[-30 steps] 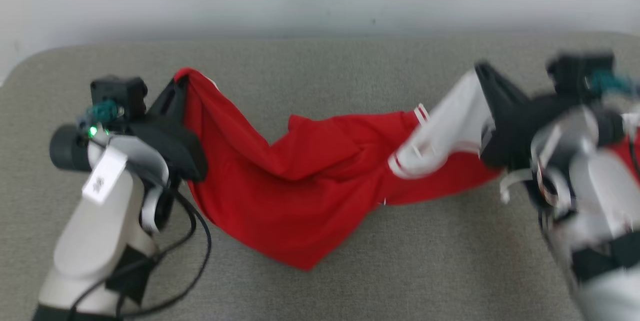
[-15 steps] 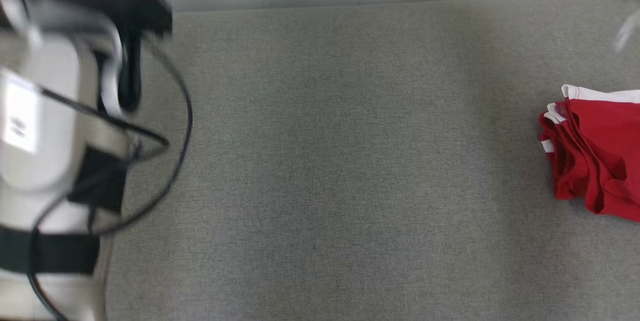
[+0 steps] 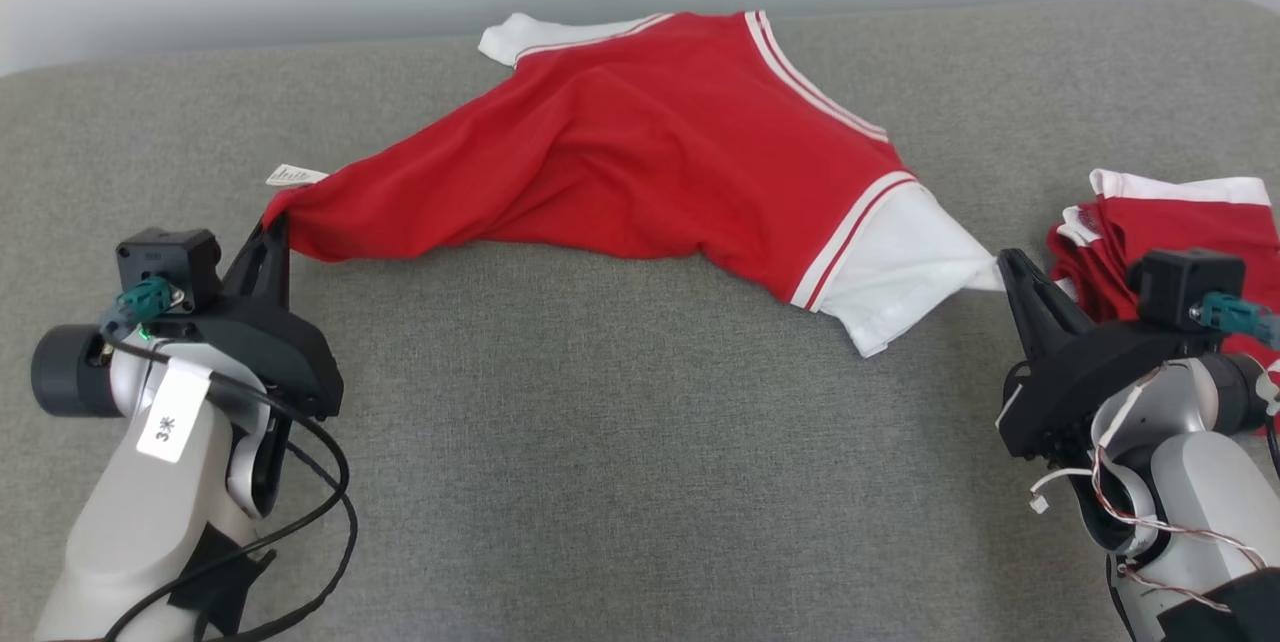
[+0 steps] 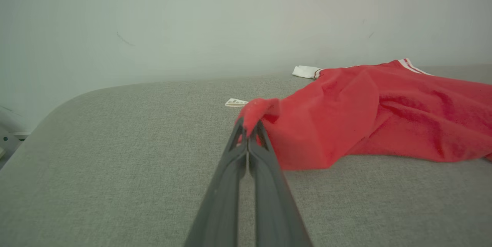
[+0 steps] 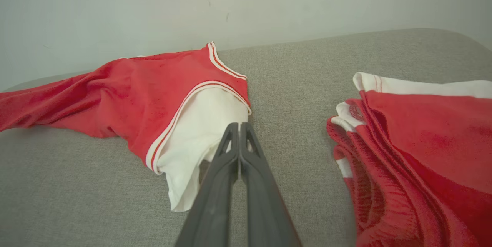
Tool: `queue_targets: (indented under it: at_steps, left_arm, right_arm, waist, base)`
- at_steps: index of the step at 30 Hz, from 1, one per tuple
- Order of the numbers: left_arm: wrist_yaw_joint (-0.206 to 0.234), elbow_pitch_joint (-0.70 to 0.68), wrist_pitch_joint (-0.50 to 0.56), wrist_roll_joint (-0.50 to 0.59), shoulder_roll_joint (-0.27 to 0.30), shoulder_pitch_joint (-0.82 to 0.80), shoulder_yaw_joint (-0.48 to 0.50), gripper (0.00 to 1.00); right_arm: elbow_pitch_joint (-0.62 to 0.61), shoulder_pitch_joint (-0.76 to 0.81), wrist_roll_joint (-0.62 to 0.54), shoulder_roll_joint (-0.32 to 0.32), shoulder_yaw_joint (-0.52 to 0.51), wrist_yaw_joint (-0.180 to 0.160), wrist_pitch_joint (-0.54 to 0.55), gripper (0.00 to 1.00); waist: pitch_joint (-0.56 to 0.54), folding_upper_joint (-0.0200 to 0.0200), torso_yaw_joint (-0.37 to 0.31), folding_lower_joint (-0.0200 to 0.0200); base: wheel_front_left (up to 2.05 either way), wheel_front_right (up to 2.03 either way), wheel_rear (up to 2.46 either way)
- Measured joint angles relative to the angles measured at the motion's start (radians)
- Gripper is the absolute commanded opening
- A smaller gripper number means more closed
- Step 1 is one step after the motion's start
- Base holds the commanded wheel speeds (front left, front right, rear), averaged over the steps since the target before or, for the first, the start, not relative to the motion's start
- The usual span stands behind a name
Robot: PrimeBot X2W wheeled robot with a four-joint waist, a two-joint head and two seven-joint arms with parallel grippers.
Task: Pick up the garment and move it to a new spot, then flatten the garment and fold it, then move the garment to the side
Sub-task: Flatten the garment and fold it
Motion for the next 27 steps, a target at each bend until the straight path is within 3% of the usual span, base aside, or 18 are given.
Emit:
queue_targets:
  at_steps: [9, 27]
  left_arm:
    - [-0.017, 0.081, -0.022, -0.012, 0.002, 0.045, 0.007, 0.00]
    - [-0.043, 0.099, -0.051, -0.024, 0.064, 0.352, -0.001, 0.00]
  right_arm:
    - [-0.026, 0.107, 0.015, -0.001, -0.028, -0.005, -0.014, 0.00]
    - [-0.160, 0.611, 0.122, 0.006, -0.062, -0.052, 0.154, 0.00]
  waist:
    - [-0.070, -0.0001, -0.013, -0.0001]
    - [-0.248, -0.0002, -0.064, -0.0003]
  base:
    - [0.00, 0.00, 0.00]
    - [0.00, 0.00, 0.00]
